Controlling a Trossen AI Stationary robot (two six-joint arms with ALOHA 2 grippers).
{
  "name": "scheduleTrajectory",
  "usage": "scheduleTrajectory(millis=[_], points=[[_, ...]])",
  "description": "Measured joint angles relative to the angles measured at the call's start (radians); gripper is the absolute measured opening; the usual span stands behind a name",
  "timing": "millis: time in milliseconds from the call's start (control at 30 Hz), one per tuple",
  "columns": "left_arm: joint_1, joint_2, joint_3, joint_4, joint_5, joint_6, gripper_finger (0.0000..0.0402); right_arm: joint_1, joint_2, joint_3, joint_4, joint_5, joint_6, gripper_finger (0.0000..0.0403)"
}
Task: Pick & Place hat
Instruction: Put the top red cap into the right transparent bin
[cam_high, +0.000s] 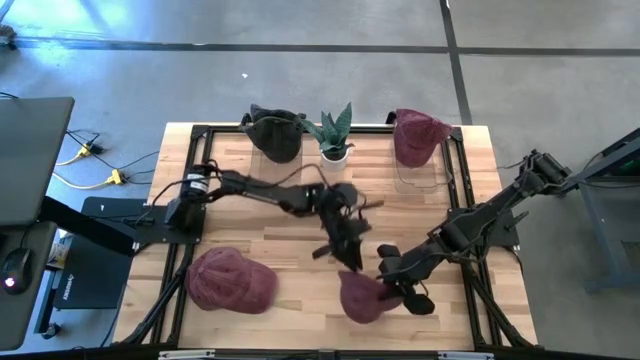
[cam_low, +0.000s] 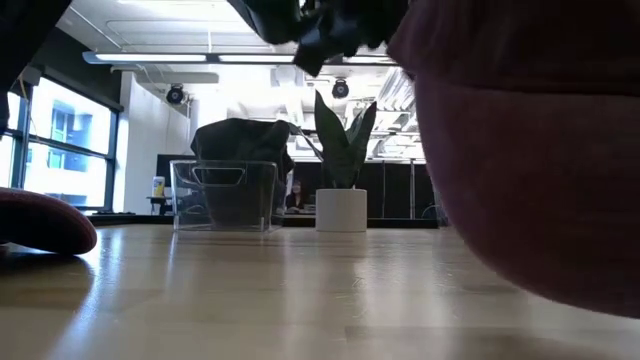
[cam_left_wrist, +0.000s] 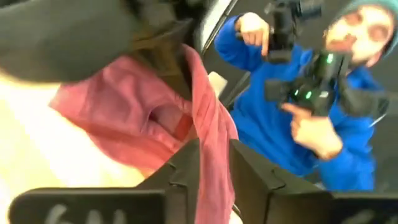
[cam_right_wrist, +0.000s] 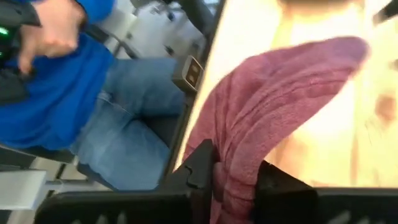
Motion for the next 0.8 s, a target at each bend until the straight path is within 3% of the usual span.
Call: scheduleTrajectory(millis=[167,233,433,600,700,800], points=[[0.123,0.0,0.0,-0.028,0.185,-0.183,0.0109,-0.003,-0.002,0.116,-0.243,0.03,0.002,0.0021],[0.166,-0.003,0.001,-0.039,0.204,-0.216,0.0111,-0.003,-0.002,0.189,-0.384,0.065,0.0,0.002],[0.225,-0.147,0.003,-0.133,0.178,-0.144,0.0094,-0.014,-0.003,0.419,-0.82,0.243,0.033,0.0025],[0.215,-0.326,0.001,-0.251,0.077,-0.023,0.0077,-0.09,-0.004,0.574,-1.147,0.357,0.007,0.0021],[0.214,-0.446,0.001,-0.35,0.046,0.041,0.0074,-0.17,-0.005,0.634,-1.285,0.444,-0.06,0.0021],[0.199,-0.553,0.002,-0.489,-0.063,0.111,0.0074,-0.267,-0.03,0.654,-1.299,0.538,-0.218,0.0022]])
